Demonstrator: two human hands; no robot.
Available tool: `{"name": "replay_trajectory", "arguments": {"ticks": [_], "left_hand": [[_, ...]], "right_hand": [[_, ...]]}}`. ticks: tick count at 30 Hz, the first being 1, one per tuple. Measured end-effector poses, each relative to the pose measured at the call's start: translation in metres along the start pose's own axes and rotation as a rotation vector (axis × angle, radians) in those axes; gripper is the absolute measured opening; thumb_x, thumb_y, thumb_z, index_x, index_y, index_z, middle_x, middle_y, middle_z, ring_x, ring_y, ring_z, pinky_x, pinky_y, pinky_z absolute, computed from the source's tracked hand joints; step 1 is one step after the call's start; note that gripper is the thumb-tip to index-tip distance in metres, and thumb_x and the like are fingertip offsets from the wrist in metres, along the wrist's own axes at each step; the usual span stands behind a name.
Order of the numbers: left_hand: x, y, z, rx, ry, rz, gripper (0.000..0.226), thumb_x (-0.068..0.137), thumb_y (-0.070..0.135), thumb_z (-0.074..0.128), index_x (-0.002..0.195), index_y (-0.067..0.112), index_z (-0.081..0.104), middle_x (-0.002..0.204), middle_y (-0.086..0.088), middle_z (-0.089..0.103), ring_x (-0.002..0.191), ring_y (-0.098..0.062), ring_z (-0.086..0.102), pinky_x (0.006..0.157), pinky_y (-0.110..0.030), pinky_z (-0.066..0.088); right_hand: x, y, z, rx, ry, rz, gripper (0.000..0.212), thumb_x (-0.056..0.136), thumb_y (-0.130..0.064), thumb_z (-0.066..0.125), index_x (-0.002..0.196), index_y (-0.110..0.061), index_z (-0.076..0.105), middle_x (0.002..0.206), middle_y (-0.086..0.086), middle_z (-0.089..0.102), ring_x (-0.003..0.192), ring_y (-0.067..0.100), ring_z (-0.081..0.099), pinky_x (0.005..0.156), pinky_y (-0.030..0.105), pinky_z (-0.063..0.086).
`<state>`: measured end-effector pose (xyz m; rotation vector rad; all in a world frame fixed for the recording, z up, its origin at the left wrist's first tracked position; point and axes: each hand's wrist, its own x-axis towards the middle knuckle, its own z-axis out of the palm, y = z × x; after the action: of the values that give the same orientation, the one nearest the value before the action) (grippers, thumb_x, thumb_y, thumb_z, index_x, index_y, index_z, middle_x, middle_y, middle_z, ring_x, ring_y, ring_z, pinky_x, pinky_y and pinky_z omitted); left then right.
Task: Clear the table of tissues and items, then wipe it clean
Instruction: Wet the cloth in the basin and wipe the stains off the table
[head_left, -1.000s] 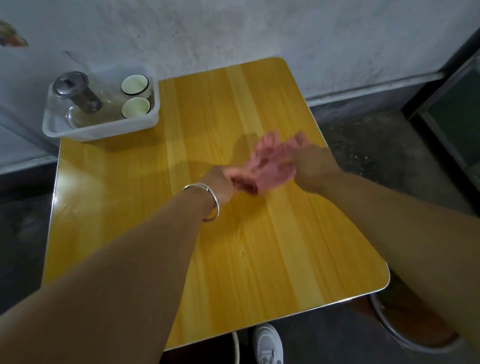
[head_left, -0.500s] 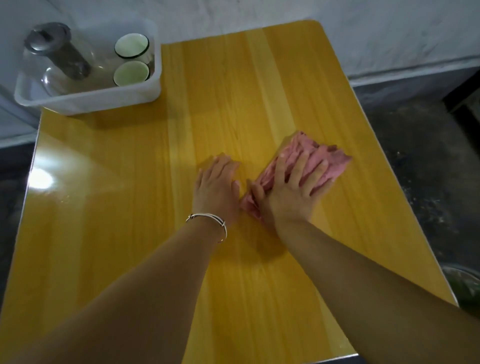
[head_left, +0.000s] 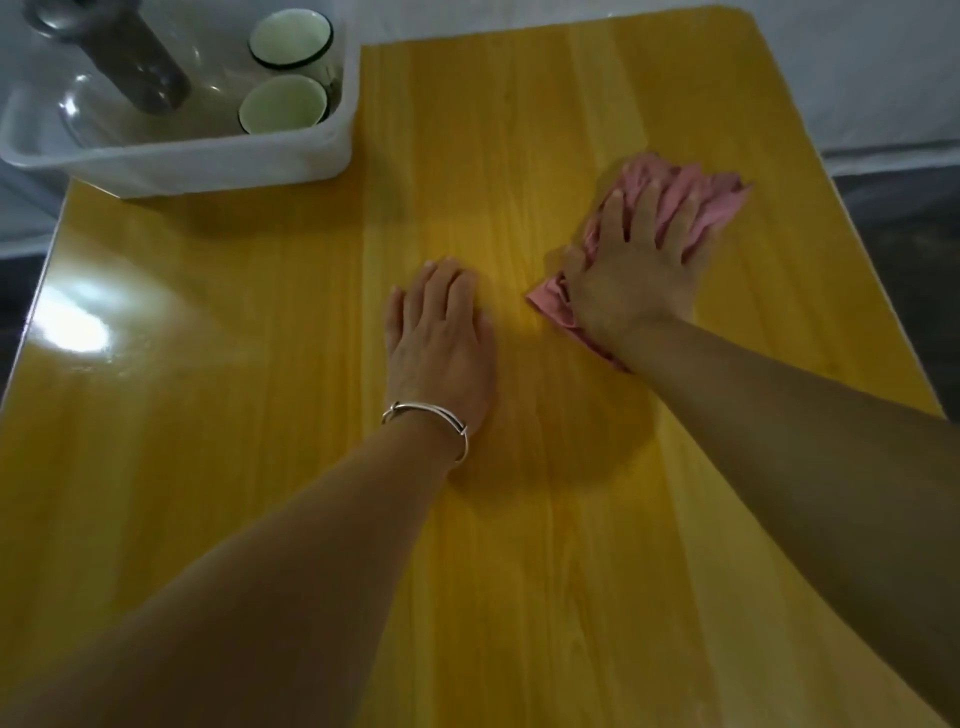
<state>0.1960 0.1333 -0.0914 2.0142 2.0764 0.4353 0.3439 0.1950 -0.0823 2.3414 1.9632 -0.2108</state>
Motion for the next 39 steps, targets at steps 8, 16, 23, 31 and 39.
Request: {"name": "replay_trajectory", "arguments": {"ticks": [8,16,23,31,39], "left_hand": [[0.0,-0.003,0.0,-0.014,-0.006,-0.011,0.048,0.098,0.028,0.028,0.144,0.017,0.023,0.152,0.002,0.022,0.143,-0.014,0.01,0.118,-0.031,-0.002],[0.003,0.012,0.001,0.082,0.009,0.023,0.042,0.094,0.016,0.034,0.135,0.007,0.036,0.147,-0.01,0.031,0.141,-0.025,0.019,0.118,-0.038,0.009],[0.018,0.025,0.01,0.007,0.033,0.058,0.044,0.09,0.005,0.035,0.133,0.007,0.037,0.149,-0.007,0.029,0.142,-0.019,0.015,0.119,-0.035,0.006],[0.019,0.025,0.012,-0.023,0.002,0.064,0.039,0.091,0.008,0.033,0.13,0.009,0.036,0.151,-0.005,0.024,0.144,-0.018,0.008,0.119,-0.035,0.0],[0.02,0.025,0.013,-0.078,0.021,0.068,0.039,0.09,0.008,0.035,0.128,0.009,0.039,0.15,-0.005,0.025,0.144,-0.018,0.008,0.118,-0.033,-0.003]], "right_hand": [[-0.002,-0.036,0.0,-0.005,0.023,-0.444,0.057,0.098,-0.041,0.019,0.15,-0.02,0.005,0.159,0.003,-0.006,0.143,0.031,-0.019,0.116,0.05,-0.008],[-0.025,0.012,0.003,0.046,0.046,-0.275,0.055,0.099,-0.034,0.019,0.15,-0.018,0.007,0.159,0.001,-0.003,0.145,0.027,-0.014,0.117,0.047,-0.008],[-0.02,0.058,0.0,0.087,0.048,0.16,0.058,0.098,-0.033,0.022,0.15,-0.013,0.004,0.159,0.007,-0.004,0.143,0.035,-0.014,0.117,0.051,-0.005],[0.043,0.041,-0.007,0.085,0.057,0.186,0.057,0.099,-0.036,0.019,0.151,-0.015,0.006,0.159,0.007,-0.001,0.144,0.035,-0.009,0.117,0.049,-0.006],[0.077,-0.004,-0.012,0.044,0.055,-0.196,0.054,0.1,-0.033,0.018,0.151,-0.018,0.009,0.159,0.005,-0.001,0.145,0.031,-0.01,0.118,0.046,-0.003]]}}
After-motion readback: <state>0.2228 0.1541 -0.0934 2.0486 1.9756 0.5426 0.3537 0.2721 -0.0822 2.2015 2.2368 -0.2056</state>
